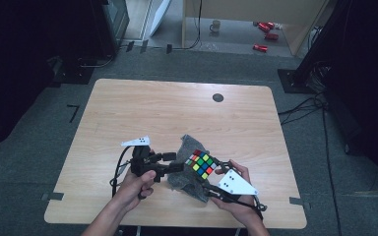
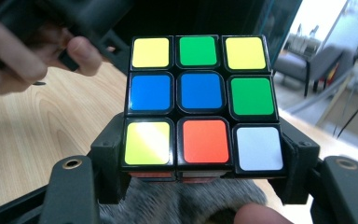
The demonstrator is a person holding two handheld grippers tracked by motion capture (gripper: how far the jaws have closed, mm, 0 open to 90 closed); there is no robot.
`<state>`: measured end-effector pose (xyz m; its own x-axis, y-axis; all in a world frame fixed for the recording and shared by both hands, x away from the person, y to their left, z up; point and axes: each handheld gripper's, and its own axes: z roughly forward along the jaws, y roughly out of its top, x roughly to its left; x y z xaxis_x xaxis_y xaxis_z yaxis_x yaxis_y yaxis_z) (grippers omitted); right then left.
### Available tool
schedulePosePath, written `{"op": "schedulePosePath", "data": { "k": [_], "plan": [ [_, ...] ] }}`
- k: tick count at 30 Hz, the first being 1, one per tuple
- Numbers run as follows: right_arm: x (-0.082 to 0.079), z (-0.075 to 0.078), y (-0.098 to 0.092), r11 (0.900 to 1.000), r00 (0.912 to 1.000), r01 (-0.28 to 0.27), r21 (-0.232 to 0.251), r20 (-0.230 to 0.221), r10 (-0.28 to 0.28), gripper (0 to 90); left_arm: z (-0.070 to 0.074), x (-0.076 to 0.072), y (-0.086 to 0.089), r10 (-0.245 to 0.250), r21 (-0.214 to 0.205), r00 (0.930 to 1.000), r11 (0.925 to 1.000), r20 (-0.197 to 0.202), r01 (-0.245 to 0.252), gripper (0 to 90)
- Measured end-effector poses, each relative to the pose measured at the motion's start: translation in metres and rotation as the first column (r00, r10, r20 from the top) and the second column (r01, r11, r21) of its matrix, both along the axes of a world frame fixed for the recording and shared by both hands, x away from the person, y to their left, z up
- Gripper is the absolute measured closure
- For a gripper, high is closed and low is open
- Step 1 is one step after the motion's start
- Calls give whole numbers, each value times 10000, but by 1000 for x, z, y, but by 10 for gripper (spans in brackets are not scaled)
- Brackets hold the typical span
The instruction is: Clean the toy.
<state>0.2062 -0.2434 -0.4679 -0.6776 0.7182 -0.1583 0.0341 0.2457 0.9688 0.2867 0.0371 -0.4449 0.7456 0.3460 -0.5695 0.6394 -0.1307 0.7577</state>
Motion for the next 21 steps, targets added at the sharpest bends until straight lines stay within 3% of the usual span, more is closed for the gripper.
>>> {"op": "schedulePosePath", "data": {
  "k": [2, 3, 4, 5, 6, 8, 9, 10, 11, 12, 13, 14, 15, 16, 17, 18, 19, 20, 21],
  "plan": [
    [3, 0, -11, 9998, 9992, 135, 177, -378, -129, 344, -5, -2, -7, 56, 690, 9987, 9976, 511, -91, 207],
    [3, 0, -11, 9998, 9992, 135, 177, -378, -129, 344, -5, -2, -7, 56, 690, 9987, 9976, 511, -91, 206],
    [5, -1, -20, 9991, 9975, 187, 371, -686, -161, 344, -12, -6, -16, 123, 1468, 9927, 9887, 1203, -300, 207],
    [6, -1, -25, 9984, 9958, 220, 515, -898, -173, 344, -15, -7, -21, 145, 1824, 9885, 9823, 1502, -421, 207],
    [7, -1, -28, 9976, 9940, 247, 644, -1077, -177, 344, -15, -7, -21, 145, 1824, 9885, 9823, 1502, -421, 207],
    [8, -1, -35, 9954, 9895, 381, 877, -1424, -253, 343, -21, -10, -31, 124, 2478, 9782, 9666, 2073, -648, 210],
    [9, -1, -37, 9939, 9870, 405, 1029, -1588, -238, 343, -24, -11, -37, 78, 2813, 9713, 9565, 2379, -766, 210],
    [9, 0, -40, 9915, 9834, 426, 1228, -1803, -199, 344, -29, -14, -48, -3, 3377, 9571, 9357, 2897, -1020, 208],
    [9, 0, -42, 9894, 9796, 360, 1407, -2010, -70, 344, -29, -14, -48, -3, 3377, 9571, 9357, 2897, -1020, 203],
    [9, 0, -44, 9874, 9769, 283, 1555, -2135, 56, 344, -34, -14, -56, -26, 3800, 9473, 9164, 3204, -1260, 199],
    [9, 0, -44, 9874, 9769, 283, 1555, -2135, 56, 344, -34, -14, -56, -26, 3800, 9473, 9164, 3204, -1260, 198],
    [7, 1, -47, 9848, 9717, 85, 1733, -2338, 327, 344, -37, -13, -60, -83, 4043, 9459, 9053, 3243, -1307, 195],
    [7, 1, -47, 9838, 9698, -43, 1791, -2392, 477, 344, -43, -12, -66, -169, 4401, 9457, 8877, 3245, -1352, 195],
    [7, 1, -47, 9838, 9698, -43, 1791, -2392, 477, 344, -43, -12, -66, -169, 4401, 9457, 8877, 3245, -1352, 215],
    [5, 2, -48, 9828, 9676, -228, 1833, -2433, 678, 344, -48, -11, -69, -182, 4776, 9450, 8659, 3266, -1484, 281],
    [4, 2, -49, 9824, 9676, -258, 1850, -2423, 711, 344, -55, -9, -72, -250, 5247, 9497, 8379, 3122, -1504, 321],
    [4, 2, -49, 9824, 9676, -258, 1850, -2423, 711, 344, -55, -9, -72, -250, 5247, 9497, 8379, 3122, -1504, 353],
    [4, 2, -49, 9823, 9685, -319, 1844, -2371, 759, 344, -59, -8, -73, -246, 5477, 9571, 8242, 2889, -1441, 353],
    [2, 2, -50, 9825, 9685, -398, 1819, -2348, 827, 344, -62, -7, -74, -274, 5651, 9597, 8128, 2796, -1414, 468]
  ]
}}
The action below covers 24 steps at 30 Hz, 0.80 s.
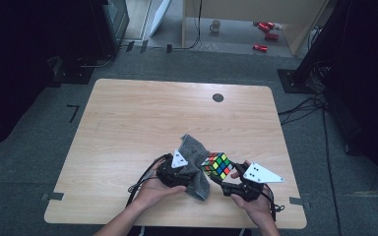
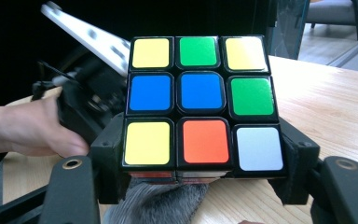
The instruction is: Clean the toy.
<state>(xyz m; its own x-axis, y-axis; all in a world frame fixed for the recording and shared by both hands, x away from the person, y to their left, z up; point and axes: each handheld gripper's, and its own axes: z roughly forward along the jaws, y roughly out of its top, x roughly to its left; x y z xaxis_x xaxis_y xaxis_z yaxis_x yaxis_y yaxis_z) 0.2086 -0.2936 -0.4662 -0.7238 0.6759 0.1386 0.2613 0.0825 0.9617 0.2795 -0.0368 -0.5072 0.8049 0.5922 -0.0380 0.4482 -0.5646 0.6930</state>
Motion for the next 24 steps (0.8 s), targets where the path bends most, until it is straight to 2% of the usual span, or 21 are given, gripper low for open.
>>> {"op": "schedulePosePath", "data": {
  "k": [2, 3, 4, 5, 6, 9, 10, 11, 12, 13, 14, 15, 16, 17, 18, 19, 20, 21, 22, 23, 24],
  "plan": [
    [0, 0, 0, 10000, 10000, -44, -38, 41, 44, 344, -2, 1, 1, -156, -287, 9997, 9995, -211, 150, 533],
    [-2, 0, 0, 9999, 9999, -113, -131, 89, 114, 344, 0, 1, 2, -132, -370, 9998, 9992, -149, 126, 738],
    [-2, 0, 1, 9997, 9998, -160, -160, 80, 161, 344, 2, 1, 4, -53, -457, 10000, 9989, 17, 54, 791],
    [-2, -1, 2, 9996, 9997, -206, -213, 125, 209, 344, 7, 3, 12, -26, -972, 10000, 9953, 9, 27, 820],
    [-2, -1, 2, 9996, 9997, -206, -213, 125, 209, 344, 7, 3, 12, -26, -972, 10000, 9953, 9, 27, 837],
    [-3, -1, 4, 9988, 9993, -348, -334, 156, 354, 344, 21, 6, 30, -605, -2071, 9981, 9766, -64, 579, 849],
    [-3, -1, 4, 9985, 9990, -408, -379, 159, 414, 344, 26, 6, 36, -772, -2544, 9970, 9641, 39, 756, 850],
    [-3, -2, 7, 9971, 9982, -564, -508, 157, 572, 344, 38, 5, 49, -1078, -3585, 9937, 9268, 312, 1118, 850],
    [-3, -2, 8, 9964, 9978, -641, -558, 141, 650, 344, 38, 5, 49, -1078, -3585, 9937, 9268, 312, 1118, 851],
    [-4, -3, 10, 9958, 9974, -704, -590, 90, 710, 344, 43, 5, 55, -1312, -4191, 9906, 8977, 397, 1357, 850],
    [-4, -3, 10, 9958, 9974, -704, -590, 90, 710, 344, 47, 4, 60, -1650, -4828, 9850, 8594, 498, 1684, 850],
    [-5, -4, 16, 9939, 9963, -845, -710, 110, 855, 344, 52, -1, 63, -2306, -5583, 9702, 7965, 746, 2323, 850],
    [-5, -4, 16, 9939, 9963, -845, -710, 110, 855, 344, 52, -1, 63, -2306, -5583, 9702, 7965, 746, 2323, 850],
    [-5, -4, 19, 9926, 9954, -935, -780, 148, 949, 344, 54, -4, 61, -2715, -5716, 9586, 7746, 861, 2707, 850],
    [-8, -2, 27, 9871, 9914, -1259, -985, 242, 1288, 344, 55, -8, 55, -3173, -5653, 9442, 7644, 888, 3100, 847],
    [-8, -2, 27, 9871, 9914, -1259, -985, 242, 1288, 344, 55, -8, 55, -3173, -5653, 9442, 7644, 888, 3100, 846],
    [-10, -2, 31, 9838, 9896, -1363, -1168, 307, 1407, 345, 53, -6, 54, -3358, -5783, 9400, 7557, 608, 3073, 846],
    [-14, 1, 33, 9806, 9886, -1316, -1451, 538, 1406, 345, 50, 1, 57, -3460, -6021, 9382, 7492, -6, 2760, 844],
    [-14, 1, 33, 9806, 9886, -1316, -1451, 538, 1406, 345, 50, 1, 57, -3460, -6021, 9382, 7492, -6, 2760, 844],
    [-18, 5, 33, 9779, 9846, -1505, -1452, 671, 1615, 346, 47, 5, 60, -3273, -5920, 9446, 7660, -237, 2506, 845],
    [-18, 5, 33, 9779, 9846, -1505, -1452, 671, 1615, 346, 47, 5, 60, -3273, -5920, 9446, 7660, -237, 2506, 845]
  ]
}}
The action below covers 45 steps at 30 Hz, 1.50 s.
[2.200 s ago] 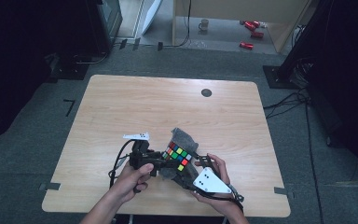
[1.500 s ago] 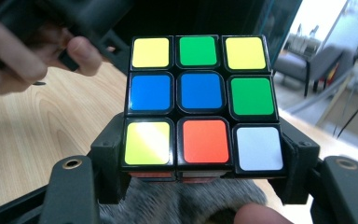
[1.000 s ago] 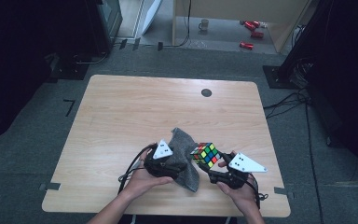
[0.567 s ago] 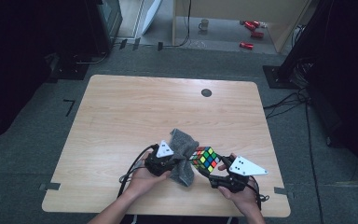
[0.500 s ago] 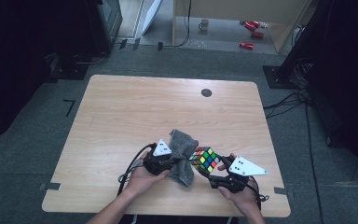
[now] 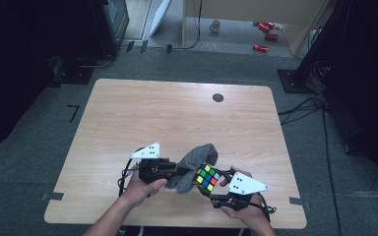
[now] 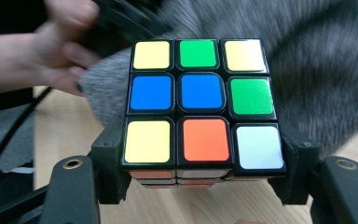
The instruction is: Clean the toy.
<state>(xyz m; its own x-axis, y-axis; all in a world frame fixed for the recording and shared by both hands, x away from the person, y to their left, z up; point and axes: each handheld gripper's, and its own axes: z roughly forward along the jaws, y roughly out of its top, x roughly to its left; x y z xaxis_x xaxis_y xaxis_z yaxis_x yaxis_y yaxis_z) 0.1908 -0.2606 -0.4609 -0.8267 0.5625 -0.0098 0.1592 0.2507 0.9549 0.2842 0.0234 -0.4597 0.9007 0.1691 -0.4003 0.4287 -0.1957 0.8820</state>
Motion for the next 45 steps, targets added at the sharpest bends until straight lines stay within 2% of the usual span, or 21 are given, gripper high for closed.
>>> {"op": "schedulePosePath", "data": {
  "k": [2, 4, 8, 9, 12, 16, 17, 20, 21, 22, 25, 28, 30, 33, 34, 35, 36, 38, 41, 43, 45],
  "plan": [
    [-2, 3, 4, 9996, 9998, -32, -284, 174, 37, 346, 2, -3, 0, -188, -247, 9998, 9995, 69, 190, 845],
    [0, -2, 10, 9979, 9999, -142, -624, 27, 144, 346, 13, -13, -3, -736, -891, 9963, 9930, 449, 773, 845],
    [2, -7, 13, 9983, 9997, -176, -551, -165, 167, 346, 19, -14, -6, -514, -551, 9972, 9970, 542, 543, 845],
    [2, -4, 11, 9987, 9998, -163, -482, -153, 156, 346, 13, -9, -4, -305, -154, 9989, 9994, 368, 311, 845],
    [1, -3, 11, 9990, 9998, -162, -416, -154, 156, 346, 5, -4, -2, -321, -176, 9995, 9993, -56, 319, 845],
    [4, -8, 13, 9992, 9994, -166, -376, -303, 154, 346, 19, -16, -8, -200, -470, 9975, 9986, 680, 232, 847],
    [6, -8, 12, 9998, 9992, -160, -155, -366, 154, 346, 22, -16, -8, 34, -147, 9963, 9999, 862, -21, 847],
    [5, -5, 12, 9998, 9996, -79, -200, -262, 74, 346, 12, -8, -6, 438, 578, 9969, 9972, 656, -476, 848],
    [4, -3, 11, 9999, 9996, -104, -82, -250, 102, 346, 6, -4, -2, 369, 195, 9993, 9991, 47, -370, 849],
    [4, -3, 11, 9999, 9996, -104, -82, -250, 102, 346, 6, -4, -2, 369, 195, 9993, 9991, 47, -370, 849],
    [4, -4, 14, 9994, 9997, -179, -302, -169, 174, 346, 24, -18, -6, -231, -423, 9972, 9988, 708, 262, 848],
    [5, -7, 16, 9988, 9997, -168, -457, -206, 159, 346, 31, -24, -10, -241, -175, 9928, 9995, 1170, 263, 842],
    [5, -6, 17, 9980, 9998, -51, -625, -199, 39, 346, 22, -17, -7, -255, -361, 9972, 9990, 708, 281, 840],
    [4, -7, 17, 9990, 9996, -88, -435, -276, 76, 346, 8, -10, -4, 354, 487, 9962, 9980, 794, -393, 841],
    [5, -6, 16, 9993, 9996, -116, -350, -280, 106, 346, 10, -10, -2, 284, 36, 9984, 9996, 495, -286, 842],
    [5, -6, 16, 9996, 9996, -119, -250, -264, 112, 346, 10, -10, -2, 284, 36, 9984, 9996, 495, -286, 842],
    [6, -5, 16, 9998, 9996, -118, -153, -258, 114, 346, 20, -16, -3, -4, -493, 9974, 9988, 718, 40, 840],
    [7, -4, 15, 9998, 9998, -54, -170, -217, 50, 346, 25, -19, -4, -123, -615, 9968, 9980, 785, 171, 838],
    [6, -2, 13, 10000, 9998, 34, -69, -218, -35, 346, 22, -15, -4, 50, -378, 9977, 9993, 674, -25, 836],
    [5, 1, 11, 9997, 9997, 125, 214, -203, -121, 346, 7, -8, -1, 904, 527, 9929, 9941, 777, -946, 837],
    [5, 2, 10, 9995, 9997, 194, 266, -162, -190, 346, 4, -6, 0, 1066, 720, 9917, 9911, 720, -1118, 837]
  ]
}}
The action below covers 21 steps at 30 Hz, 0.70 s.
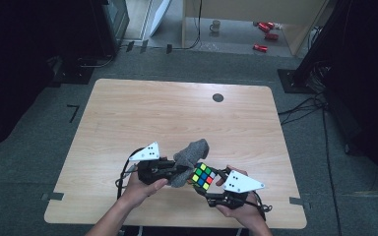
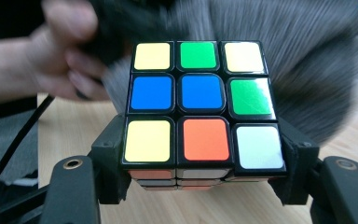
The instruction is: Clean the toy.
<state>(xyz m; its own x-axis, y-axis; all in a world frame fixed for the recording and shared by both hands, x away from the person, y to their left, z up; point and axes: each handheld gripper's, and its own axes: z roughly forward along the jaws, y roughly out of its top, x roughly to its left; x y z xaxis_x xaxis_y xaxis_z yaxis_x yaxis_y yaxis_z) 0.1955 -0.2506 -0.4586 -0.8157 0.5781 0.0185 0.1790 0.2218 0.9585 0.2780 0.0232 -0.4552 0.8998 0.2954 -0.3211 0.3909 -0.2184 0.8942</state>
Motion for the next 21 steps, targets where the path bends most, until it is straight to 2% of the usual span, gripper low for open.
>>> {"op": "schedulePosePath", "data": {
  "k": [1, 2, 3, 5, 6, 7, 8, 10, 11, 12, 13, 15, 16, 17, 18, 19, 20, 21],
  "plan": [
    [1, 5, -5, 9986, 9997, 211, 494, 89, -216, 346, -2, 2, 0, 113, 131, 9999, 9999, -129, -111, 837],
    [2, 8, -8, 9958, 9993, 347, 853, 77, -355, 347, -5, 1, -3, 96, 427, 10000, 9990, -16, -95, 836],
    [2, 8, -8, 9958, 9993, 347, 853, 77, -355, 347, -5, 1, -3, 96, 427, 10000, 9990, -16, -95, 836],
    [4, 13, -14, 9871, 9970, 769, 1404, 4, -777, 346, -7, -5, -12, -339, 595, 9993, 9977, 166, 329, 836],
    [6, 14, -18, 9744, 9954, 947, 2040, -325, -899, 346, -7, -12, -19, -877, 509, 9956, 9950, 323, 860, 835],
    [7, 13, -18, 9715, 9948, 980, 2160, -468, -899, 346, -7, -12, -19, -877, 509, 9956, 9950, 323, 860, 833],
    [7, 13, -18, 9715, 9948, 980, 2160, -468, -899, 346, -7, -16, -23, -1228, 408, 9910, 9919, 530, 1207, 833],
    [9, 10, -18, 9669, 9939, 1001, 2349, -688, -861, 346, -5, -24, -27, -1476, 539, 9816, 9884, 1209, 1420, 834],
    [11, 9, -22, 9533, 9908, 1103, 2812, -1067, -831, 346, -4, -25, -26, -1581, 488, 9781, 9871, 1352, 1528, 834],
    [12, 9, -24, 9475, 9877, 1232, 2951, -1294, -881, 346, -3, -26, -23, -1500, 324, 9759, 9887, 1583, 1467, 834],
    [12, 9, -24, 9475, 9877, 1232, 2951, -1294, -881, 346, -3, -26, -23, -1500, 324, 9759, 9887, 1583, 1467, 835],
    [15, 7, -26, 9415, 9843, 1266, 3124, -1576, -800, 346, -3, -25, -25, -1211, 567, 9775, 9920, 1727, 1129, 834],
    [14, 6, -24, 9420, 9836, 1141, 3157, -1691, -625, 346, -4, -25, -27, -1118, 839, 9785, 9916, 1736, 984, 834],
    [13, 6, -19, 9481, 9843, 987, 3022, -1699, -483, 346, -6, -25, -28, -1025, 1093, 9782, 9905, 1808, 836, 835],
    [12, 7, -16, 9531, 9847, 898, 2889, -1692, -415, 346, -8, -25, -31, -829, 1543, 9774, 9866, 1946, 530, 835],
    [11, 7, -11, 9604, 9862, 677, 2704, -1639, -233, 346, -8, -25, -31, -655, 1778, 9770, 9836, 2032, 289, 835],
    [11, 6, -8, 9650, 9865, 622, 2547, -1624, -207, 346, -8, -24, -31, -438, 1894, 9761, 9819, 2128, 28, 835],
    [11, 6, -4, 9716, 9867, 695, 2263, -1593, -335, 346, -7, -22, -28, -305, 1837, 9774, 9829, 2091, -86, 835]
  ]
}}
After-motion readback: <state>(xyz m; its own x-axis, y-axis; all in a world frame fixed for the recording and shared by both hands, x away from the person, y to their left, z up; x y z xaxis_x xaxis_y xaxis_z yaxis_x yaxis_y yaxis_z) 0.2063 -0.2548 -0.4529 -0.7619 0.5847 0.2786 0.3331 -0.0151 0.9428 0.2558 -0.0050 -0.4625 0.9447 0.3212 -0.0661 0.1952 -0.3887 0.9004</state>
